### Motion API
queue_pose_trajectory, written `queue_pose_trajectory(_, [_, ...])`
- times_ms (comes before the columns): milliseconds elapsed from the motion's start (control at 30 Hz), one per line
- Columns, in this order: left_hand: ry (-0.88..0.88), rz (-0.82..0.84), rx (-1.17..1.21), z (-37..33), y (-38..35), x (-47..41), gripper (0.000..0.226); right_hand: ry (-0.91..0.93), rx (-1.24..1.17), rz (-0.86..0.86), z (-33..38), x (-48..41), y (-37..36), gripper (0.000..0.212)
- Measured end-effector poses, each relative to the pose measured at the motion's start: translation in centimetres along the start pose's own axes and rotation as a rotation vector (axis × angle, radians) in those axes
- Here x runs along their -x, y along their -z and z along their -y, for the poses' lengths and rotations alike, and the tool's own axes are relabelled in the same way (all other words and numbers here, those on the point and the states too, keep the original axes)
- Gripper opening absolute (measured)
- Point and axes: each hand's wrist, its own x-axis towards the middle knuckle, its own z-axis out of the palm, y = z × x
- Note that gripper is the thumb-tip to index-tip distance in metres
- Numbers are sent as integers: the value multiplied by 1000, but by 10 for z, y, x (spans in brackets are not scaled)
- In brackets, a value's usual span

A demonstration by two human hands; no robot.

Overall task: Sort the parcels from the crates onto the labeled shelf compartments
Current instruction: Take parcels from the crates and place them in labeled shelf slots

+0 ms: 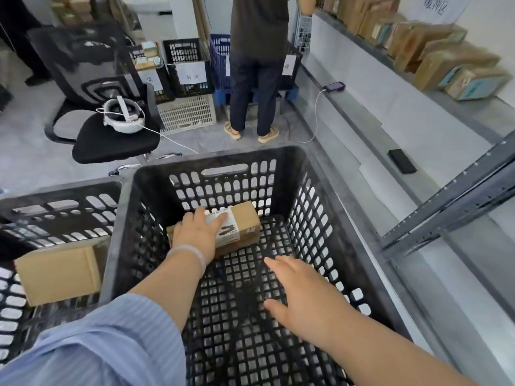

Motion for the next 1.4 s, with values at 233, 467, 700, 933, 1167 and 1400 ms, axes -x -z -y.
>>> queue_pose_trajectory(233, [74, 136, 274, -6, 8, 23, 79, -27, -36, 16, -1, -1, -2, 76])
queue_pose_trajectory(467, [169, 4, 1212, -11, 36, 84, 80, -11, -207, -102, 5, 11, 11, 81])
queue_pose_trajectory(700, [28, -107, 1590, -15, 80, 149, 69, 77, -342, -375, 20, 43, 41, 85])
queue_pose_trajectory(933, [-190, -209, 1567, -39, 135, 158, 70, 98, -426, -572, 14, 86, 75, 89])
queue_pose_trajectory(1167, [-434, -227, 1527, -116, 177, 161, 70, -28, -432, -820, -26, 142, 102, 93])
queue_pose_trajectory(1400, [-607, -81, 1556, -220, 195, 189, 66, -188, -385, -992, -83, 225, 109, 86])
